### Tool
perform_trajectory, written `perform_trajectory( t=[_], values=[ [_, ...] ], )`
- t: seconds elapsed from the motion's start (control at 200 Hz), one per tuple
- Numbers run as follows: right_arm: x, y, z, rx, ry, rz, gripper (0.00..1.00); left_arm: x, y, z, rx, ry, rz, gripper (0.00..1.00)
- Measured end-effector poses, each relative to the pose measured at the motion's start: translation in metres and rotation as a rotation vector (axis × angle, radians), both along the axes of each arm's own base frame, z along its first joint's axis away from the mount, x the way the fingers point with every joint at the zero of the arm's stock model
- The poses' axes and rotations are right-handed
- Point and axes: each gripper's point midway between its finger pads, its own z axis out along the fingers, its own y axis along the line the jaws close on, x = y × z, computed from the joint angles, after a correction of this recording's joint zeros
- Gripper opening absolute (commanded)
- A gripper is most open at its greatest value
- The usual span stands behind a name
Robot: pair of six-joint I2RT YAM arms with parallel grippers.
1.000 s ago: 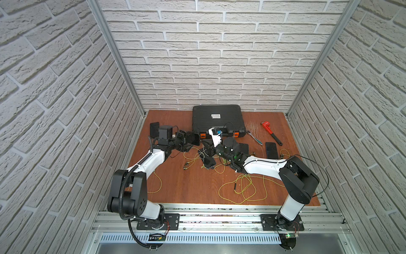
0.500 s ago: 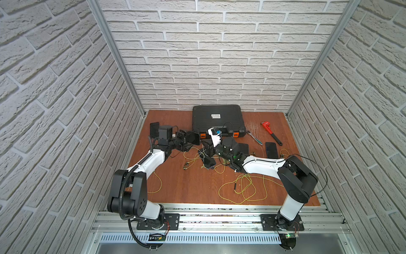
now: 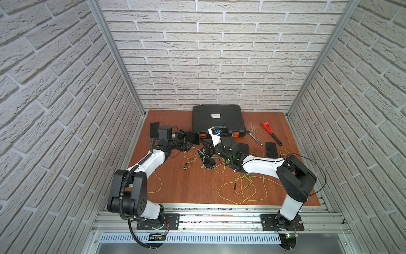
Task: Plug wired earphones into phones
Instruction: Insert the wired earphone into the phone.
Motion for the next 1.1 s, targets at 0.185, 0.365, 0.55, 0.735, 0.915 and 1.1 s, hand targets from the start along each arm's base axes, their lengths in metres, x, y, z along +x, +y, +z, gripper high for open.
perform_trajectory(
  t=[0.185, 0.365, 0.55, 0.735, 0.915, 1.1],
  values=[
    [0.004, 0.002, 0.001, 0.009, 0.003, -0.004, 0.06, 0.001, 0.001, 0.001, 0.002, -0.007, 0.005, 0.00],
    [0.006, 0.003, 0.000, 0.012, 0.009, -0.004, 0.06, 0.002, 0.002, 0.000, 0.006, -0.008, 0.013, 0.00],
    [0.007, 0.004, -0.008, 0.007, 0.023, 0.002, 0.06, 0.001, -0.001, 0.000, 0.002, -0.008, 0.005, 0.00],
    [0.007, 0.006, -0.007, 0.020, 0.021, 0.007, 0.06, 0.000, -0.001, -0.001, 0.000, -0.008, 0.003, 0.00],
    [0.005, 0.001, -0.008, 0.010, 0.015, -0.006, 0.06, 0.000, -0.002, -0.001, -0.001, -0.009, 0.000, 0.00],
    [0.005, 0.000, -0.004, 0.012, 0.006, -0.006, 0.06, 0.000, -0.002, 0.000, -0.002, -0.010, 0.000, 0.00]
  ],
)
